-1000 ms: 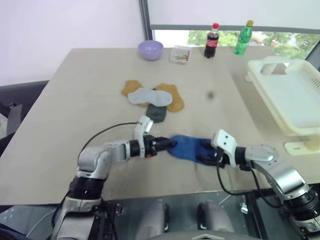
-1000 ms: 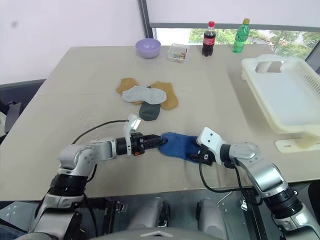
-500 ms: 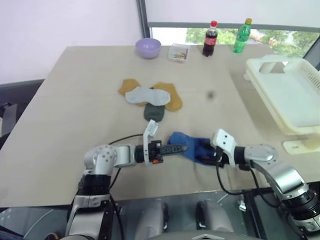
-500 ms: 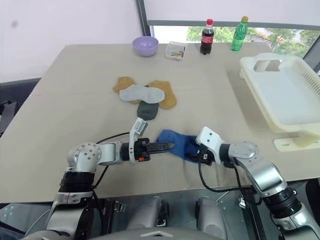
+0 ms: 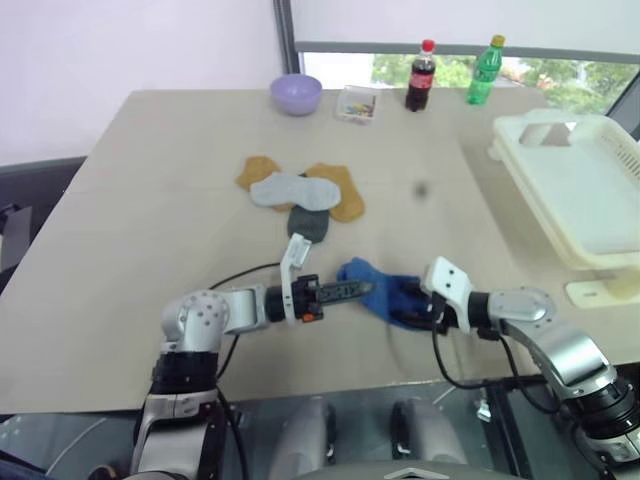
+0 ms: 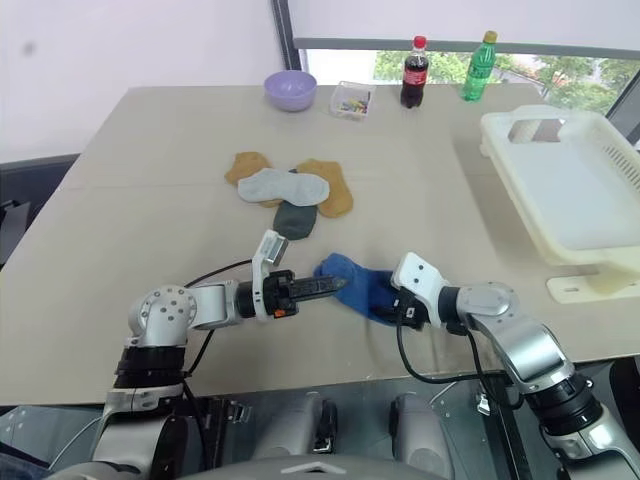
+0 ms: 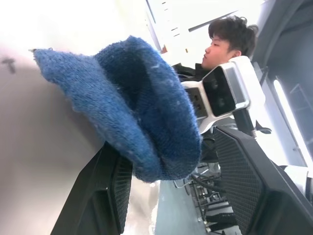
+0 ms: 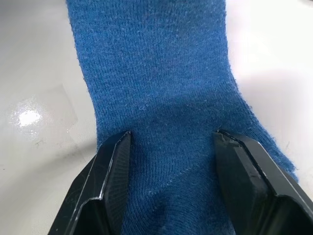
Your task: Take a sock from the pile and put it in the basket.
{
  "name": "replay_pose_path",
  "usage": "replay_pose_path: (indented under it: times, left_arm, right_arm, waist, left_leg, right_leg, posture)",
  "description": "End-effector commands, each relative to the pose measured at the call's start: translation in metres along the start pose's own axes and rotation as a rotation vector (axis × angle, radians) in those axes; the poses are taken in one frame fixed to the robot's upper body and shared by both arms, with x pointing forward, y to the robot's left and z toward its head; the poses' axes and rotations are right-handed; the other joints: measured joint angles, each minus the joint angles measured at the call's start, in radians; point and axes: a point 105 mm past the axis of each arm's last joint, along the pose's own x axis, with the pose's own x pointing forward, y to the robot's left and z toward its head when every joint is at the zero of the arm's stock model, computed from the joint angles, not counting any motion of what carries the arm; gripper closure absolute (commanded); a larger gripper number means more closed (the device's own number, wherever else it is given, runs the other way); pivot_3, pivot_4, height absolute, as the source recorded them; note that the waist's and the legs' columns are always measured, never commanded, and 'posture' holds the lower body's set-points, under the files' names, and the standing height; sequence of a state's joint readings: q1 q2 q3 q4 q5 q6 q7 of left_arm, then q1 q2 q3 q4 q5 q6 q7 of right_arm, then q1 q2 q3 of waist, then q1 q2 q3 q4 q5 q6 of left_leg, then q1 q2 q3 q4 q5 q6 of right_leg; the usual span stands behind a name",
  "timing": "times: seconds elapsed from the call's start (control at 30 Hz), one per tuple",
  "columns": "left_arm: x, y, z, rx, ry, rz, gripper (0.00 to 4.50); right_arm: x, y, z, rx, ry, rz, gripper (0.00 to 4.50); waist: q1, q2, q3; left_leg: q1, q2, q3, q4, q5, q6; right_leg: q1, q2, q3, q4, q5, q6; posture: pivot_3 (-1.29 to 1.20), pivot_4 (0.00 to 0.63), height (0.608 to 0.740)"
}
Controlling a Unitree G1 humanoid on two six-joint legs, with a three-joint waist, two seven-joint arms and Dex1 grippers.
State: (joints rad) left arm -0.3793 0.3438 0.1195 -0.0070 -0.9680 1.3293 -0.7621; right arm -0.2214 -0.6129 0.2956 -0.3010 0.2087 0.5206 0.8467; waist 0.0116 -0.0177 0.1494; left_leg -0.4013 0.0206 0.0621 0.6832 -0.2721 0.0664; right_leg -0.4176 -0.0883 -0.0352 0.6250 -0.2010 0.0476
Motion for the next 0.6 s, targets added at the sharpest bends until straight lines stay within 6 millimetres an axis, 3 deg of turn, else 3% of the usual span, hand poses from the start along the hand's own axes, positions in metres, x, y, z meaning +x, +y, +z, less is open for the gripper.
replay_pose_path:
  times: [0.03,0.37,0.6]
  left_arm:
    - [0.002,0.005,0.0,0.052,0.017,0.03,1.78]
    - [-0.004,0.023,0.012,0.052,-0.06,0.068,1.78]
    - [0.0,0.015,0.019,0.052,-0.117,0.008,1.78]
  right_arm:
    - [0.001,0.003,-0.013,0.031,0.047,0.003,1.75]
    - [0.003,0.004,-0.011,0.043,0.035,0.004,1.75]
    - [0.003,0.004,-0.011,0.042,0.04,0.003,1.75]
  waist:
    - [0.0,0.0,0.0]
    - [-0.002,0.0,0.001]
    - [-0.003,0.0,0.001]
  left_leg:
    - [0.0,0.0,0.0,0.0,0.0,0.0]
    - [-0.002,0.0,0.0,-0.001,-0.001,-0.002]
    - [-0.003,0.0,-0.002,-0.001,-0.002,-0.003]
  right_leg:
    - [0.0,0.0,0.0,0.0,0.0,0.0]
    - [-0.002,-0.001,0.001,-0.001,0.0,0.0]
    - [-0.002,-0.001,0.002,-0.001,0.0,-0.001]
  posture:
    - [0.0,0.15,0.733]
    - [0.0,0.15,0.733]
    - [0.0,0.15,0.733]
